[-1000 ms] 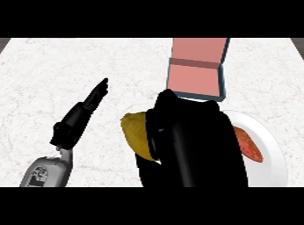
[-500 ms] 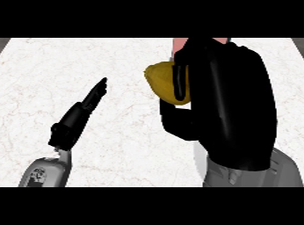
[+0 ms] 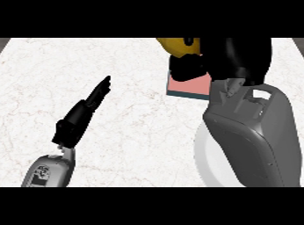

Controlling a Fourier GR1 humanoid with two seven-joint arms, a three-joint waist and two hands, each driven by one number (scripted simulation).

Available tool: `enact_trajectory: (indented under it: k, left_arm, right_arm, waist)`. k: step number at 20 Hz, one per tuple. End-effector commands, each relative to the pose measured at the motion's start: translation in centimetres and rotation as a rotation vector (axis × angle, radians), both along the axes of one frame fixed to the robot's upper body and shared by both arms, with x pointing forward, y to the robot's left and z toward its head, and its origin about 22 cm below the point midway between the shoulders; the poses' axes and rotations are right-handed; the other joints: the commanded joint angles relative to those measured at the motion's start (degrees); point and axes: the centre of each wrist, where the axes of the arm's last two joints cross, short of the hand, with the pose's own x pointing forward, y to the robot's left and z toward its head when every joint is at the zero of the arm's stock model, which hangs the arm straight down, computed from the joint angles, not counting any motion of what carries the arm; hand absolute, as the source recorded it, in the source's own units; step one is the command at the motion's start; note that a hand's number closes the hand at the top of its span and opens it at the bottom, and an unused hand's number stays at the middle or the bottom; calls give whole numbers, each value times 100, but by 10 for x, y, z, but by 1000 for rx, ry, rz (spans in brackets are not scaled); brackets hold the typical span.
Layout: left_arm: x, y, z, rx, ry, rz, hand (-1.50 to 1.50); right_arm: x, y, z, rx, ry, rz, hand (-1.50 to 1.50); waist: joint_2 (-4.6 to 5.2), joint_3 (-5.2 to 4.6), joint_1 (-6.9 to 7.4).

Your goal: Pick the lemon from the plate and place it in the cardboard box

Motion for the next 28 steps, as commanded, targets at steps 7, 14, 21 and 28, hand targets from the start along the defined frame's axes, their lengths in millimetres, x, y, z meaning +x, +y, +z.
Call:
enact_trajectory:
  k: [7, 14, 21, 28]
  left_arm:
    - [-2, 13, -16, -9, -4, -20, 0]
    - [8, 3, -11, -10, -20, -4, 0]
    - [2, 5, -13, -1, -12, -5, 0]
    - [-5, 12, 3, -4, 1, -32, 0]
  right_arm:
    - [72, -8, -26, -88, 33, -86, 150]
    - [110, -22, -67, -145, 96, -97, 150]
    - [127, -47, -124, 137, 252, -153, -150]
    - [144, -60, -138, 236, 202, -82, -150]
  waist:
    - [15, -1, 34]
    - [25, -1, 34]
    - [54, 3, 75]
    - [35, 5, 122]
